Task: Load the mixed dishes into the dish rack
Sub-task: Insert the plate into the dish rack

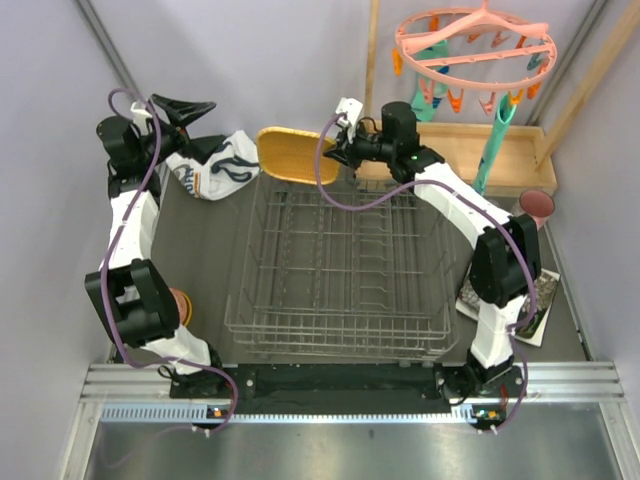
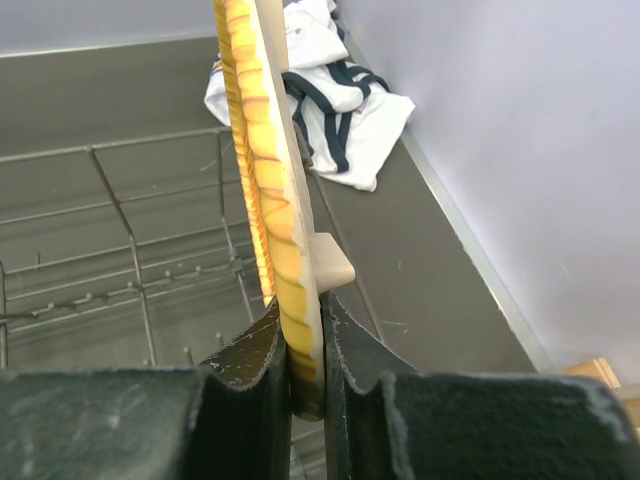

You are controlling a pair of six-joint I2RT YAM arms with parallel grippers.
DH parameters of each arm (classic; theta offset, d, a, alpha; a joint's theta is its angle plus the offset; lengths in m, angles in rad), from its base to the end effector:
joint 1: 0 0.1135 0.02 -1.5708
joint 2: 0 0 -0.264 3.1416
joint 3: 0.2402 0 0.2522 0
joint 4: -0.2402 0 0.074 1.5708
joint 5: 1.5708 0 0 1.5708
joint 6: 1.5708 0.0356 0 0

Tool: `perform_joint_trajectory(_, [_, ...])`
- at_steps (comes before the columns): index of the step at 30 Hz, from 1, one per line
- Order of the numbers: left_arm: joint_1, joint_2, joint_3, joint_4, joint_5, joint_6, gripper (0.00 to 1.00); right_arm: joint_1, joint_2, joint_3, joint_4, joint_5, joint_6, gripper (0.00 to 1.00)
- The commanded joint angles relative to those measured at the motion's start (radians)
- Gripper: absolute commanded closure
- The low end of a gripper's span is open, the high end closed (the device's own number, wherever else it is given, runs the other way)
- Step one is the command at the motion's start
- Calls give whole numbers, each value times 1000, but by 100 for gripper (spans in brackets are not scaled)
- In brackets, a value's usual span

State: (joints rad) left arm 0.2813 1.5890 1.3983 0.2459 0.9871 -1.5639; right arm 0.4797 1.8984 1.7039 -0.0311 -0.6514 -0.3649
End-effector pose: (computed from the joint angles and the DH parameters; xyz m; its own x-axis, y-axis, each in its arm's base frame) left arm 0.3639 0.0742 0.3951 -0.6470 -0.7606 -0.0529 0.0575 0.0206 -0.9981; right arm 0.3951 0.2299 0.3521 0.1327 -0.2509 -0.9589 -0.9034 0.3674 -0.2211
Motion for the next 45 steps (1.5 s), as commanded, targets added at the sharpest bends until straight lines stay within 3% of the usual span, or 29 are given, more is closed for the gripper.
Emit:
perform_joint_trajectory(1, [7,5,-7,64,16,-1,5,-10,-27,39,46,-40,-46,100])
perform_joint_trajectory(26, [10,8,-36,76,21,-2,5,-12,123,54,-101,-28,-86,100])
perform_joint_trajectory(30, [12,8,-44,81,22,-7,5,-12,125,43,-96,-19,-77,80])
perform_joint_trajectory(45, [10,-4,-44,82,16,-12,5,-49,5,40,23,30,36,43])
